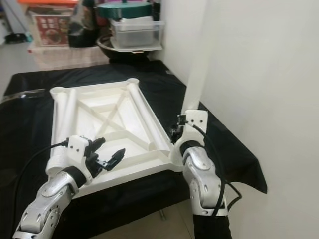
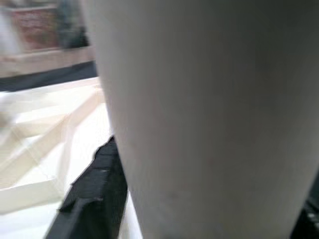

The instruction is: Building children table

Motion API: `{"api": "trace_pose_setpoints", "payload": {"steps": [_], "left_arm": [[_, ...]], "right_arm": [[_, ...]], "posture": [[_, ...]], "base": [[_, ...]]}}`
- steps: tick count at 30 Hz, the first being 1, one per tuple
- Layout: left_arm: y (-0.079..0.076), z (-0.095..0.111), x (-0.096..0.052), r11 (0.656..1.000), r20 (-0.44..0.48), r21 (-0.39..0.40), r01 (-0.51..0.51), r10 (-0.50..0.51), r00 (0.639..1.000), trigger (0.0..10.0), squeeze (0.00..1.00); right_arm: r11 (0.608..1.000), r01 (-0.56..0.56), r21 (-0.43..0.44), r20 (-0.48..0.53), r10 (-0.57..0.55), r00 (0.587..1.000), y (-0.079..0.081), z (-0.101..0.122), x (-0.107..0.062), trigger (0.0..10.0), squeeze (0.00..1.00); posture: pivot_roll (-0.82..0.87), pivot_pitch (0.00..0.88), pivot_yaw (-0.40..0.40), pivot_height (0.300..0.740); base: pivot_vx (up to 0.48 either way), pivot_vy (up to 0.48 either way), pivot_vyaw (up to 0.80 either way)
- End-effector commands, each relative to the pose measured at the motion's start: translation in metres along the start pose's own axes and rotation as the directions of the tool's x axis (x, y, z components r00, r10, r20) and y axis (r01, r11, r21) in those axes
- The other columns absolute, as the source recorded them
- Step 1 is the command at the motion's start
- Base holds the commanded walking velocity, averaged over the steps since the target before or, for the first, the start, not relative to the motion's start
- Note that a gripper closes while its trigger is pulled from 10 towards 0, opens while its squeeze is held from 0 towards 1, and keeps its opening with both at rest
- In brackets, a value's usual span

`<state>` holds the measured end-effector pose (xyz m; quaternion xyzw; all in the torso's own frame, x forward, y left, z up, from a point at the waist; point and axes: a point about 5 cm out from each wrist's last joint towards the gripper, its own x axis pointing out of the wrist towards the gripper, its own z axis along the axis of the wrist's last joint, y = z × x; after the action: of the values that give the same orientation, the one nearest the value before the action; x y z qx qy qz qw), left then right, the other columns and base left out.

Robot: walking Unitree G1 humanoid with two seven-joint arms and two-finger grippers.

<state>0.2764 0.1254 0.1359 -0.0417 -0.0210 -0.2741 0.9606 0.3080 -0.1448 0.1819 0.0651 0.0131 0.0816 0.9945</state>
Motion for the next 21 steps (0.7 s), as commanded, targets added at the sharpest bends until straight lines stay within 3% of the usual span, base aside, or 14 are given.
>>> {"api": "trace_pose_setpoints", "payload": {"steps": [1, 4, 5, 6, 7, 10, 13, 14, 15, 16, 17, 19, 20, 21], "left_arm": [[0.000, -0.003, 0.000, 1.000, -0.005, -0.004, -0.001, 0.001, 1.000, 10.0, 0.00], [0.000, -0.003, 0.000, 1.000, -0.003, -0.007, -0.001, 0.001, 1.000, 10.0, 0.00], [-0.001, -0.003, 0.001, 1.000, 0.003, -0.017, 0.002, -0.002, 1.000, 10.0, 0.00], [-0.001, -0.003, 0.001, 1.000, 0.003, -0.017, 0.002, -0.002, 1.000, 10.0, 0.00], [-0.002, -0.003, 0.002, 1.000, 0.006, -0.025, 0.007, -0.006, 1.000, 10.0, 0.00], [-0.002, -0.003, 0.002, 1.000, 0.007, -0.029, 0.010, -0.010, 1.000, 10.0, 0.00], [-0.003, -0.003, 0.002, 0.999, 0.014, -0.044, 0.014, -0.013, 1.000, 10.0, 0.00], [-0.003, -0.003, 0.002, 0.999, 0.016, -0.046, 0.013, -0.013, 1.000, 10.0, 0.00], [-0.003, -0.003, 0.002, 0.999, 0.016, -0.046, 0.013, -0.013, 1.000, 10.0, 0.00], [-0.003, -0.003, 0.001, 0.999, 0.017, -0.047, 0.011, -0.010, 1.000, 10.0, 0.00], [-0.003, -0.003, 0.001, 0.999, 0.018, -0.048, 0.009, -0.008, 1.000, 10.0, 0.00], [-0.003, -0.003, 0.001, 0.999, 0.019, -0.049, 0.008, -0.007, 1.000, 10.0, 0.00], [-0.003, -0.003, 0.000, 0.999, 0.020, -0.050, 0.006, -0.005, 1.000, 10.0, 0.00], [-0.003, -0.003, 0.000, 0.999, 0.020, -0.050, 0.006, -0.005, 1.000, 10.0, 0.00]], "right_arm": [[0.977, -0.210, 0.045, 0.026, 0.209, 0.978, 0.015, 0.010, 0.005, 10.0, 0.00], [0.949, -0.310, 0.067, 0.054, 0.306, 0.950, 0.015, 0.016, 0.003, 10.0, 0.00], [0.849, -0.526, 0.046, 0.080, 0.522, 0.849, 0.012, 0.023, -0.008, 10.0, 0.00], [0.849, -0.526, 0.046, 0.080, 0.522, 0.849, 0.012, 0.023, -0.008, 10.0, 0.00], [0.776, -0.630, 0.011, 0.052, 0.629, 0.776, 0.010, 0.022, -0.018, 10.0, 0.00], [0.724, -0.690, 0.006, 0.005, 0.690, 0.724, 0.010, 0.019, -0.022, 10.0, 0.00], [0.606, -0.795, -0.038, -0.085, 0.791, 0.606, 0.016, 0.011, -0.024, 10.0, 0.00], [0.606, -0.794, -0.038, -0.107, 0.788, 0.607, 0.019, 0.006, -0.019, 4.9, 0.00], [0.606, -0.794, -0.038, -0.107, 0.788, 0.607, 0.019, 0.006, -0.019, 4.9, 0.00], [0.655, -0.753, -0.058, -0.143, 0.741, 0.656, 0.020, -0.003, -0.006, 1.1, 0.00], [0.698, -0.711, -0.084, -0.165, 0.694, 0.701, 0.019, -0.008, 0.001, 0.0, 0.00], [0.746, -0.659, -0.096, -0.192, 0.636, 0.747, 0.016, -0.013, 0.008, 0.0, 0.00], [0.801, -0.589, -0.104, -0.199, 0.564, 0.802, 0.011, -0.017, 0.015, 0.0, 0.00], [0.801, -0.589, -0.104, -0.199, 0.564, 0.802, 0.011, -0.017, 0.015, 0.0, 0.00]], "posture": [[0.01, 0.000, -0.061, 0.740], [0.01, 0.000, -0.061, 0.740], [0.01, 0.000, -0.055, 0.740], [0.01, 0.000, -0.055, 0.740], [0.01, 0.000, -0.060, 0.740], [0.01, 0.000, -0.060, 0.740], [0.01, 0.000, -0.066, 0.740], [0.02, 0.000, -0.072, 0.740], [0.02, 0.000, -0.072, 0.740], [0.02, 0.000, -0.077, 0.740], [0.03, 0.000, -0.082, 0.740], [0.03, 0.000, -0.082, 0.740], [0.03, 0.000, -0.083, 0.740], [0.03, 0.000, -0.083, 0.740]], "base": [[0.000, 0.000, 0.00], [0.000, 0.000, 0.00], [0.000, 0.000, 0.00], [0.000, 0.000, 0.00], [0.000, 0.000, 0.00], [0.000, 0.000, 0.00], [0.000, 0.000, 0.00], [0.000, 0.000, 0.00], [0.000, 0.000, 0.00], [0.000, 0.000, 0.00], [0.000, 0.000, 0.00], [0.000, 0.000, 0.00], [0.000, 0.000, 0.00], [0.000, 0.000, 0.00]]}}
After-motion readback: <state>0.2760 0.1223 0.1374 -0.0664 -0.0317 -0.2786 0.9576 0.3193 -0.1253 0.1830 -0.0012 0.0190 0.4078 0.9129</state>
